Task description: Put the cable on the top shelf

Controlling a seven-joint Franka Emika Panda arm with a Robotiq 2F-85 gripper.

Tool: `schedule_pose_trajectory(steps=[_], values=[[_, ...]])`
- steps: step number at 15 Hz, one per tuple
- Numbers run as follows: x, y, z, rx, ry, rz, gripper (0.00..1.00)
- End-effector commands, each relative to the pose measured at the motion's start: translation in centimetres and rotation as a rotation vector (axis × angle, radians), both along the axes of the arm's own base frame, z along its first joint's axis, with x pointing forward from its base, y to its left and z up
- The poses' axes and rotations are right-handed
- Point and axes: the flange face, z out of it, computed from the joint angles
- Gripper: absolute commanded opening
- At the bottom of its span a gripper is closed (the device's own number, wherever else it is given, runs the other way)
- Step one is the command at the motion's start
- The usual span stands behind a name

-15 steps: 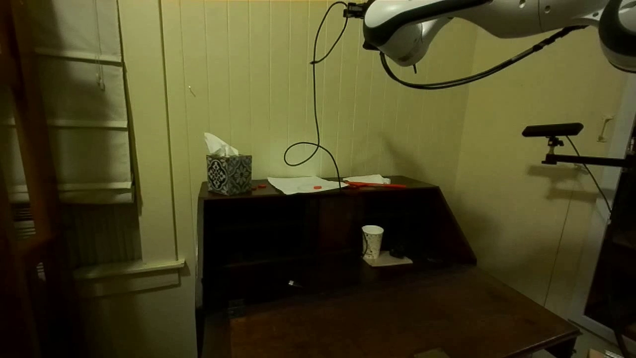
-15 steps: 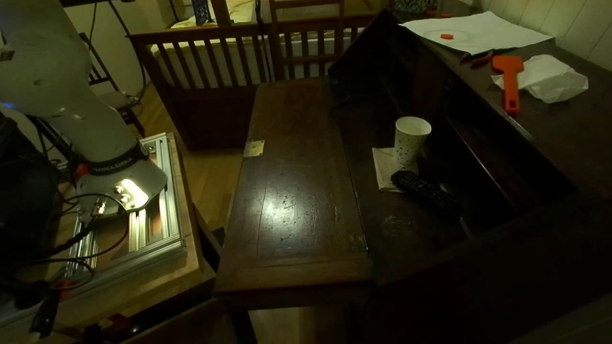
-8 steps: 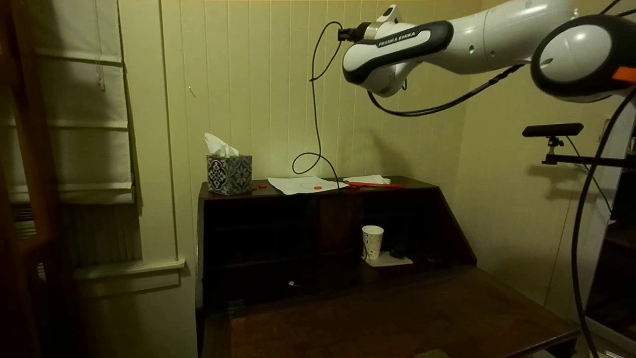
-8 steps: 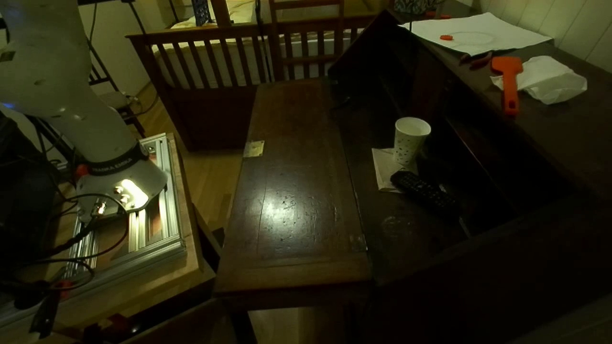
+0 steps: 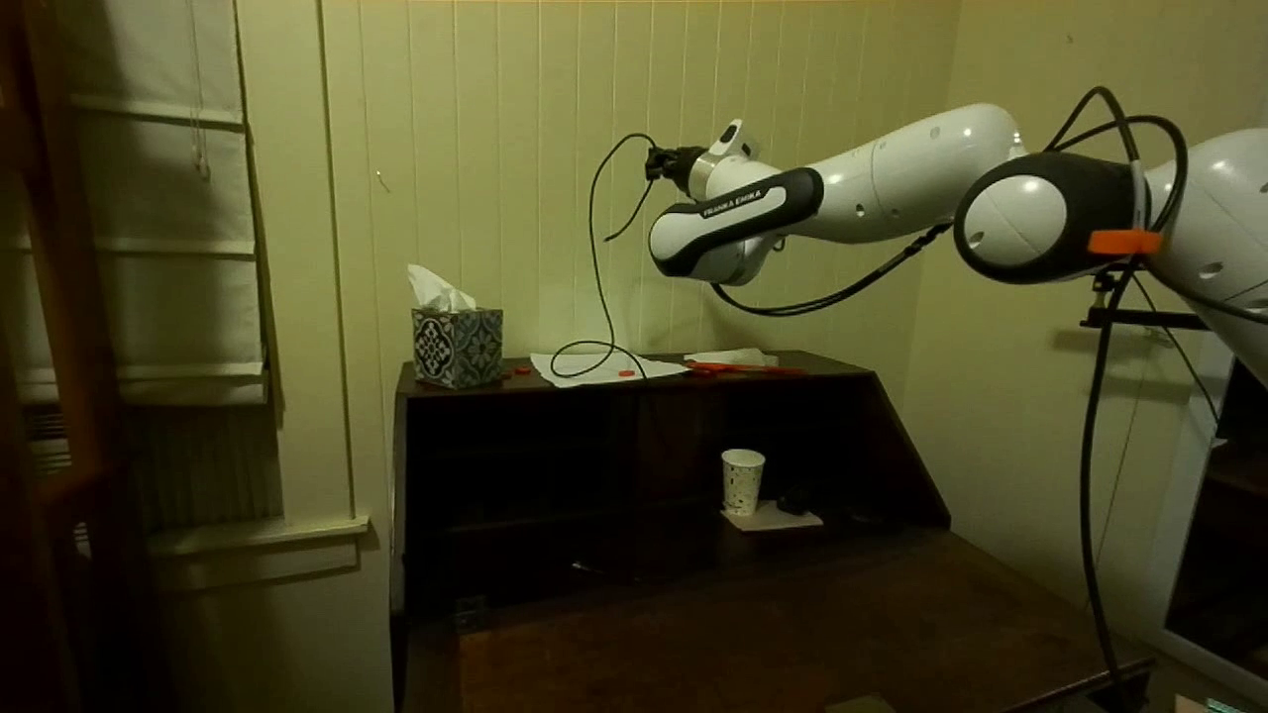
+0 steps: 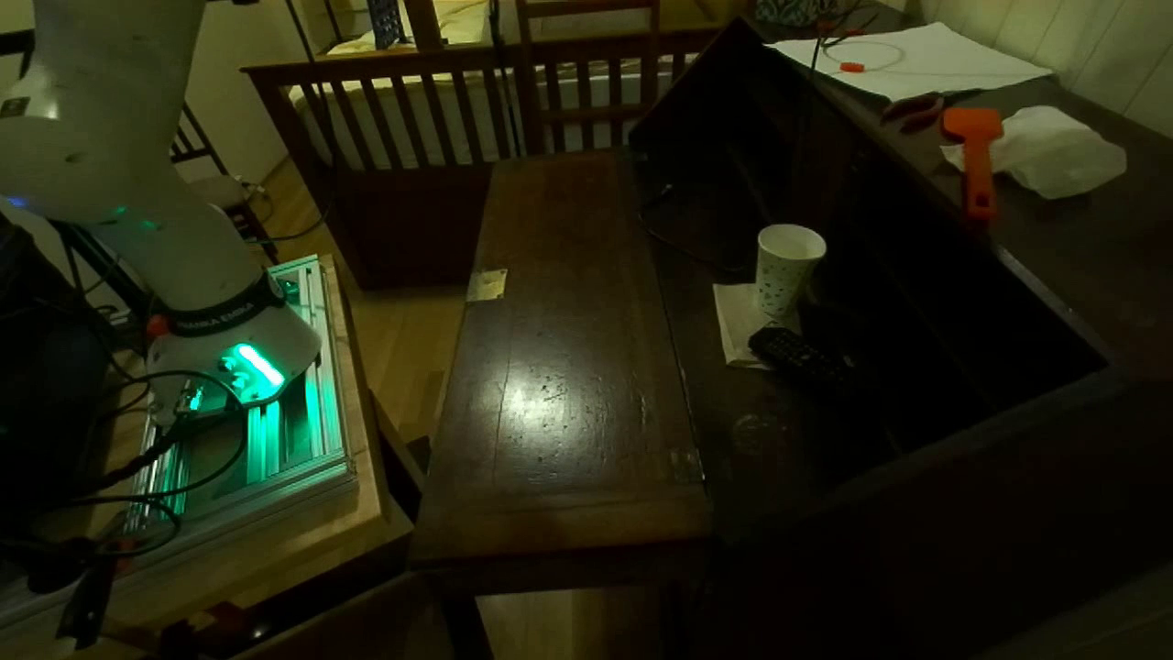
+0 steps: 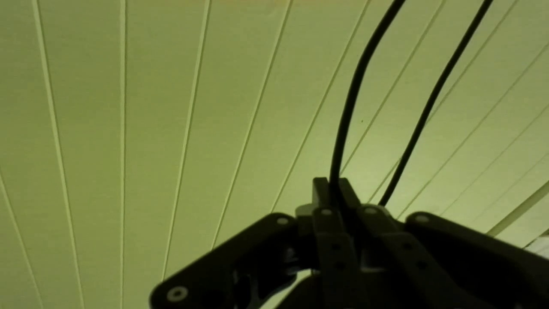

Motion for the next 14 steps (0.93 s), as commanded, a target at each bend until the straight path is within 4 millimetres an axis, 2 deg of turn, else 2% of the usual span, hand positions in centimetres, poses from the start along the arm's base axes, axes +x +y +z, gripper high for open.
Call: schedule_pose_trajectory(steps=[1, 9, 14], values=[[0.8, -1.3, -1.4, -0.036, 0.077, -0.031, 0.04], [1.9, -3.3, -4.0, 0.042, 0.354, -0.038, 0.04], [2.0, -3.1, -5.7, 0.053, 0.432, -0.013, 0.04]])
